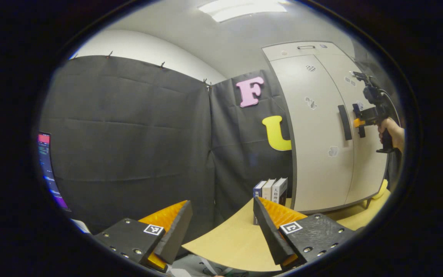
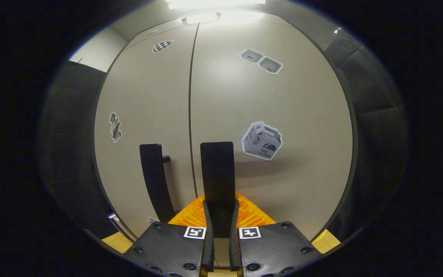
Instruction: Open the right door of the double-door shoe cabinet with the right hand, and open the left door with the left hand.
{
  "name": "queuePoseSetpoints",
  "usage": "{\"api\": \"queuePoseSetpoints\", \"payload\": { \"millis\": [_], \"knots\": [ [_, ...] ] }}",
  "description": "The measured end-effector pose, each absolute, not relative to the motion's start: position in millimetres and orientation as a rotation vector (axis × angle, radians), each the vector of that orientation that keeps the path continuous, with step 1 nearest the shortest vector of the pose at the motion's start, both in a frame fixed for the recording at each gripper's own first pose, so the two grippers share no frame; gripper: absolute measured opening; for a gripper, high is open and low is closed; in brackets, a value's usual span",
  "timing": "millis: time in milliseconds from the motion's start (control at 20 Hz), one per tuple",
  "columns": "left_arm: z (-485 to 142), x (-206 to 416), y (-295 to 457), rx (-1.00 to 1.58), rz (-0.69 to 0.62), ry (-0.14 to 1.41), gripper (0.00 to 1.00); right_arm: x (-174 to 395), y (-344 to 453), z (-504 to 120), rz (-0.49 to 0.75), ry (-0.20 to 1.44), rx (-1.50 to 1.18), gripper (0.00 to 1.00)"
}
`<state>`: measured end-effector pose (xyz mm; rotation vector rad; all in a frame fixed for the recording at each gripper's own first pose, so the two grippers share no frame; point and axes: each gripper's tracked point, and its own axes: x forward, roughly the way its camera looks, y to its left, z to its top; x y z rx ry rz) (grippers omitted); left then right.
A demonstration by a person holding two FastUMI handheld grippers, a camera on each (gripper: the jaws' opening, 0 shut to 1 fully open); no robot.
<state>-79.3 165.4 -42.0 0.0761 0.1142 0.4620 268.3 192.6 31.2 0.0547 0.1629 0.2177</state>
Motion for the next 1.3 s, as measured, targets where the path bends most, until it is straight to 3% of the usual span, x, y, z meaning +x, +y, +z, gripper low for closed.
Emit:
{"api": "queuePoseSetpoints", "payload": {
  "millis": [550, 1300],
  "knots": [
    [-28.6, -69.1, 136.6, 0.055, 0.354, 0.078, 0.94, 213.2, 171.5, 36.2, 0.343, 0.205, 0.096, 0.17],
    [-18.2, -11.2, 45.2, 0.047, 0.119, 0.030, 0.94, 146.6, 114.6, 43.5, 0.382, 0.257, 0.100, 0.17]
  ]
}}
